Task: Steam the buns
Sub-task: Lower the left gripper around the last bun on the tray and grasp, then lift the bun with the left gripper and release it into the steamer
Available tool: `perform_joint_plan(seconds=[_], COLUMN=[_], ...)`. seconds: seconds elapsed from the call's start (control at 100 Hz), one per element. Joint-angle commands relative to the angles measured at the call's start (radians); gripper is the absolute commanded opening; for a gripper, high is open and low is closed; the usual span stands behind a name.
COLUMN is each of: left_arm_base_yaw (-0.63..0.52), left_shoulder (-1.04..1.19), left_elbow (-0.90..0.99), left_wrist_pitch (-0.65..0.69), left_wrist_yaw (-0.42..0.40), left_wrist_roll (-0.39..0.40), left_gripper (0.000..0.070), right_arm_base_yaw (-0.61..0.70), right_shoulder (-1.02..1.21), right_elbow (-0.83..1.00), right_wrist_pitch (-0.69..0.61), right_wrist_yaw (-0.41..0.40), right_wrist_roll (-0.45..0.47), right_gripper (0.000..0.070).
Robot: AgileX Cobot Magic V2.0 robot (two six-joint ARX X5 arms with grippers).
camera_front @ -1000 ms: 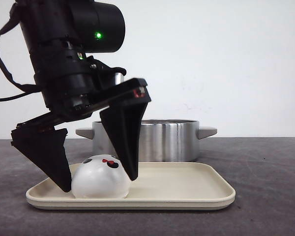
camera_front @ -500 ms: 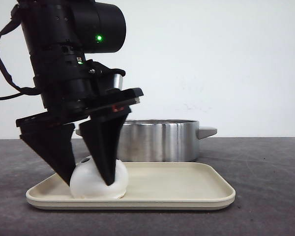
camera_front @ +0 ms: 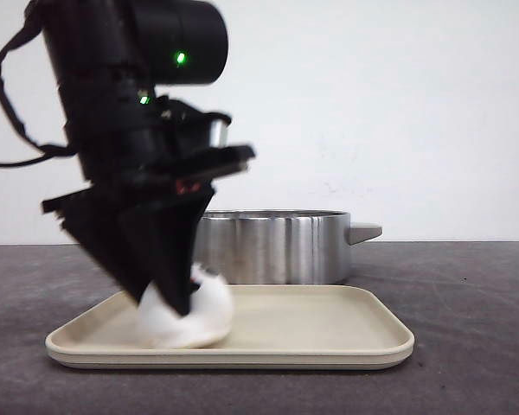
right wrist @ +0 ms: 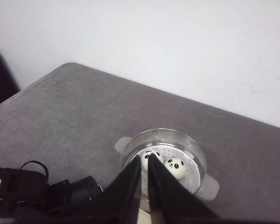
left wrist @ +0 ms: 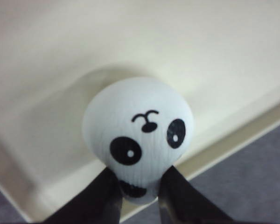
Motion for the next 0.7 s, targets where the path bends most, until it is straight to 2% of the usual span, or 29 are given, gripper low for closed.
perform_joint_plan(seconds=[0.0, 0.3, 0.38, 0.47, 0.69], left_arm_base_yaw=[-0.020, -0.006, 0.008, 0.033, 0.121], left_shoulder=[-0.045, -0.092, -0.085, -0.076, -0.021], left_elbow=[0.063, 0.312, 0.363, 0.392, 0.398], left_wrist_pitch=[0.013, 0.014, 0.027, 0.037, 0.045], left_wrist_yaw=[0.003, -0.004, -0.031, -0.055, -0.056], left_wrist_roll=[0.025, 0.035, 0.050, 0.071, 0.078], left_gripper=[0.0006, 0.0006, 0.0006, 0.0006, 0.0006], right_arm_base_yaw=[0.012, 0.012, 0.017, 0.020, 0.020], right_shoulder=[0.009, 0.010, 0.009, 0.009, 0.009], right_elbow=[0.023, 0.023, 0.023, 0.023, 0.023], right_wrist_pitch=[0.004, 0.005, 0.005, 0.005, 0.005], right_wrist_yaw=[0.000, -0.001, 0.000, 0.000, 0.000], right_wrist_roll=[0.011, 0.011, 0.011, 0.011, 0.011], right_gripper=[0.0018, 0.0018, 0.0018, 0.0018, 0.0018])
